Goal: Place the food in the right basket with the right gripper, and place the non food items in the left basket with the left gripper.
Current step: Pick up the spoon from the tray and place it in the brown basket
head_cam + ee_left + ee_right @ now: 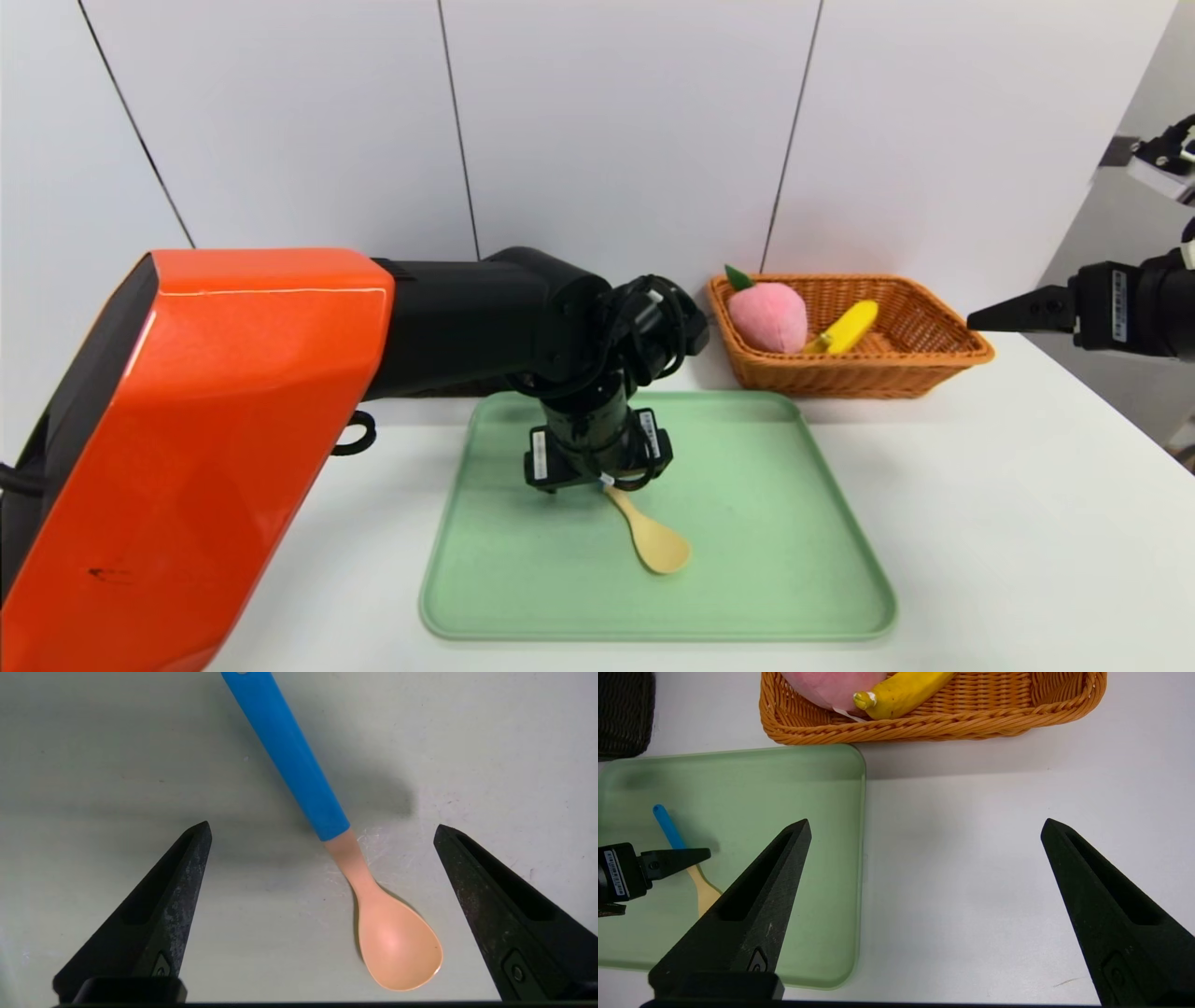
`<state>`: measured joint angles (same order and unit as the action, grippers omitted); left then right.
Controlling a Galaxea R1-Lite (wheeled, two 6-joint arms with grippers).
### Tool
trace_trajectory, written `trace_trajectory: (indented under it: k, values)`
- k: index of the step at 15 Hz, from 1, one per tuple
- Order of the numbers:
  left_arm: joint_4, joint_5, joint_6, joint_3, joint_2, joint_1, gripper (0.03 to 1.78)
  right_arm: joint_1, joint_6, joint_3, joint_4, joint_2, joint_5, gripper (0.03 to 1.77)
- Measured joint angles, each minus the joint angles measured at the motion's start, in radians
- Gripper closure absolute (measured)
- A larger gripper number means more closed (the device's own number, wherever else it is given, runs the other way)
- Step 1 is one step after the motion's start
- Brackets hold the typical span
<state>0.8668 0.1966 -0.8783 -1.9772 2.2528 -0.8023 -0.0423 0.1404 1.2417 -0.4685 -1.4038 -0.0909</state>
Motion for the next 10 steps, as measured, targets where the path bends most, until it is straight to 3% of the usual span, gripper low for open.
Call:
trace_trajectory:
  k: [10]
  values:
    - [0.002, 0.001, 0.018, 0.000, 0.014, 0.000, 0.12, 0.000, 0.000, 0.001, 0.001, -0.002, 0.000, 0.10]
